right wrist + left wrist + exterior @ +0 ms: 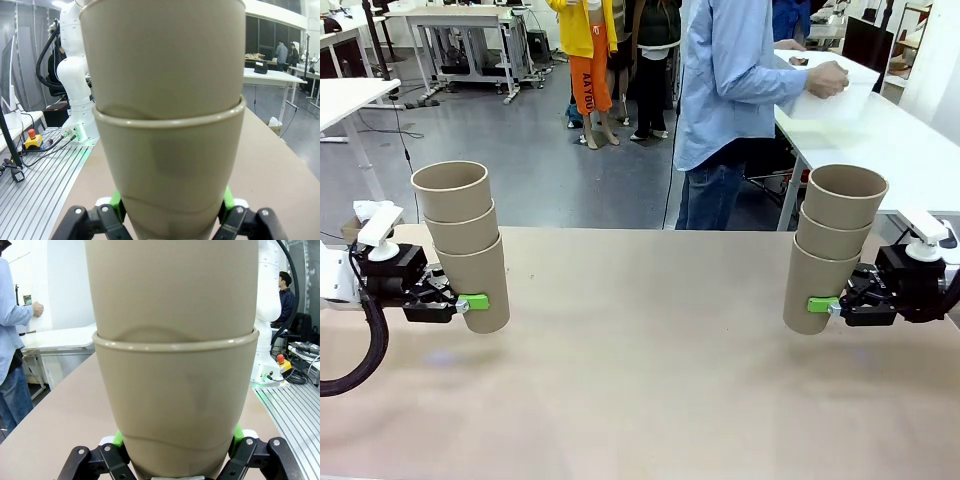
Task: Stack the cups and store them in the basket.
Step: Place the stack of Reusable plastic cups into the Pantry Basket.
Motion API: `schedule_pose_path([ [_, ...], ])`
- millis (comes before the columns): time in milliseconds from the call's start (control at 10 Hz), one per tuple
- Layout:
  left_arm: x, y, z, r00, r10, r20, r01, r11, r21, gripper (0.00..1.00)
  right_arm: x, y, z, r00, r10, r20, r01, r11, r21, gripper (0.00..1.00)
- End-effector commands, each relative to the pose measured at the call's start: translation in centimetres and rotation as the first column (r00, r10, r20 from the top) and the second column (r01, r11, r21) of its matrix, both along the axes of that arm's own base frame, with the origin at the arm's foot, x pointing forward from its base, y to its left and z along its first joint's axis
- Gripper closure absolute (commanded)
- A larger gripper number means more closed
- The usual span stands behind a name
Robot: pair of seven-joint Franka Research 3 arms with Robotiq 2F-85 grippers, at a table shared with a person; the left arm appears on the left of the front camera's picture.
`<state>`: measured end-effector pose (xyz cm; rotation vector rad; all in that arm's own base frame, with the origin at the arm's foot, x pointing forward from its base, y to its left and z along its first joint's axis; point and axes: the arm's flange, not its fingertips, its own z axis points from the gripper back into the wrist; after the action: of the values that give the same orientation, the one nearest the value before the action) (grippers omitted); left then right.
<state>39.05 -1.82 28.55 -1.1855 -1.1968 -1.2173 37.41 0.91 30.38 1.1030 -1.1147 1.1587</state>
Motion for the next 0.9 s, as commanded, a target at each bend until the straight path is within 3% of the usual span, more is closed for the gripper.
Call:
schedule_pose_path([
  [0,-0.14,-0.08,0.34,1.0,-0.002,0.011,0.002,1.0,-0.009,0.16,0.1,0.11,0.45,1.0,0.001,0.013,-0.001,1.0,0.0,0.15],
  [800,-0.14,-0.08,0.34,1.0,-0.002,0.011,0.002,1.0,-0.009,0.16,0.1,0.11,0.45,1.0,0.001,0.013,-0.001,1.0,0.0,0.15],
])
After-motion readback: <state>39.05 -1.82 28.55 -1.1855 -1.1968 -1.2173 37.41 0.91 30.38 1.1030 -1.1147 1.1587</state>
